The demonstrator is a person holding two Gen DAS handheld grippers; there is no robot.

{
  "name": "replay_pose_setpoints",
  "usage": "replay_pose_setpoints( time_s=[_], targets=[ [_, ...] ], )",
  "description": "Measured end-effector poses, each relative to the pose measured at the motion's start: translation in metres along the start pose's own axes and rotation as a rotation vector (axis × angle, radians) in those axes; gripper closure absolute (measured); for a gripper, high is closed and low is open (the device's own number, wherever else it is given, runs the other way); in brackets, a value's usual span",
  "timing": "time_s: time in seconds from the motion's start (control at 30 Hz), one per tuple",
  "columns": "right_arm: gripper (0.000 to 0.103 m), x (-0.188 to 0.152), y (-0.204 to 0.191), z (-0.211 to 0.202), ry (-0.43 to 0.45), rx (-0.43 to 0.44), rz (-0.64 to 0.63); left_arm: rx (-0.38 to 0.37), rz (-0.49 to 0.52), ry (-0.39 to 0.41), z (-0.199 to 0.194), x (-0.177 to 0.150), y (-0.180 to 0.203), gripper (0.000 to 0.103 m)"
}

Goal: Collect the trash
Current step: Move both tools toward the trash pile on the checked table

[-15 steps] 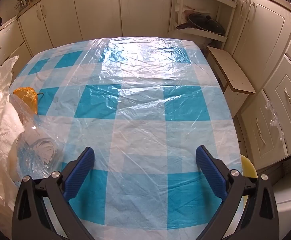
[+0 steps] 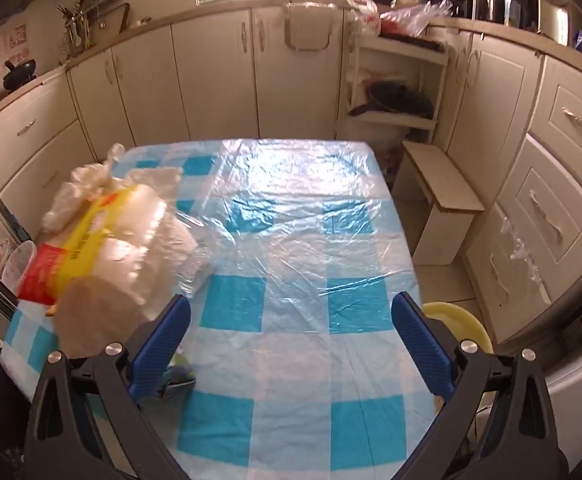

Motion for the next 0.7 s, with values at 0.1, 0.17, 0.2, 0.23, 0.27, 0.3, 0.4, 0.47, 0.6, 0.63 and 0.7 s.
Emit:
replay_pose_setpoints(
  time_s=[0.1,0.17,0.2,0.23,0.27,0.3,0.4,0.47,0.6,0.63,0.7],
  targets=[
    [0.006,0.002,-0.007,-0.044,0.055,0.046,0.028,0.007,0.024,0.028,-0.013,-0.006,0.005,0.014],
    [0.006,0.006,-0.013,-0.063,0.071,0.08,0.044,0.003,0.029,0.047,-0.023,-0.01,0.007,0.014],
    [0.006,0.001,-0.015,-0.075,0.081,0.099,0.05,0.001,0.026,0.057,-0.028,-0.011,0.006,0.014],
    [0.006,-0.006,-0.021,-0.088,0.091,0.114,0.055,-0.003,0.024,0.067,-0.033,-0.014,0.006,0.014],
    [0.006,-0.011,-0.025,-0.099,0.099,0.127,0.062,-0.006,0.02,0.077,-0.038,-0.015,0.005,0.014],
    [0.006,-0.016,-0.028,-0.108,0.107,0.135,0.074,-0.013,0.011,0.091,-0.044,-0.016,0.003,0.014],
    [0.006,-0.042,-0.035,-0.131,0.119,0.159,0.139,-0.007,-0.017,0.138,-0.061,-0.022,-0.003,0.013],
    [0.006,-0.057,-0.041,-0.141,0.127,0.164,0.166,-0.018,-0.028,0.15,-0.07,-0.027,-0.006,0.013],
    [0.006,-0.07,-0.05,-0.157,0.168,0.129,0.139,-0.067,-0.035,0.104,-0.079,-0.037,-0.01,0.012],
    [0.006,-0.07,-0.05,-0.159,0.176,0.132,0.141,-0.078,-0.028,0.096,-0.081,-0.043,-0.008,0.012],
    [0.006,-0.07,-0.054,-0.163,0.191,0.134,0.141,-0.088,0.016,0.082,-0.086,-0.05,-0.004,0.012]
  ],
)
Point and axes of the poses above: each gripper's, at about its wrist camera, not at the fingertips, and z roughly the way its jaws point, y to its right, x to its top, the point moved 2 cm from there along z, roughly the way its jaws point
